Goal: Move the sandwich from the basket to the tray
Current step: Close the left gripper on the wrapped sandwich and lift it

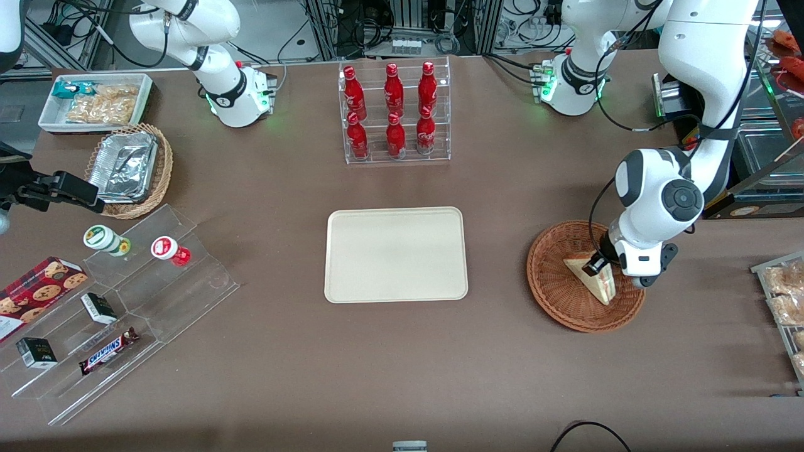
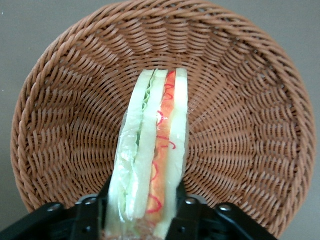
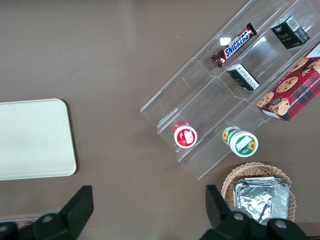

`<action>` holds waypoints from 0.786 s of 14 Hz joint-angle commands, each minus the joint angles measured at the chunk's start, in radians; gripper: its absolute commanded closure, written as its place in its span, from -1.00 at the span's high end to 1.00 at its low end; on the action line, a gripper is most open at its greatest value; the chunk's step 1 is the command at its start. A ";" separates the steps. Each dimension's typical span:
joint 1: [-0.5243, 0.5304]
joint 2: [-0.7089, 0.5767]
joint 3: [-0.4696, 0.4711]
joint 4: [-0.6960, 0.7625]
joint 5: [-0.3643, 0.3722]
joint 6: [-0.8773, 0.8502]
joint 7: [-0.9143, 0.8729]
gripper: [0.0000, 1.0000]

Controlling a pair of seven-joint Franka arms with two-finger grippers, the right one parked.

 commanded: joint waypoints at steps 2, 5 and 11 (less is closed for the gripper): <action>-0.007 -0.008 -0.005 0.143 0.000 -0.217 -0.016 -0.85; -0.007 0.017 -0.078 0.274 0.008 -0.359 0.096 -0.85; -0.010 0.148 -0.284 0.484 0.069 -0.449 0.317 -0.72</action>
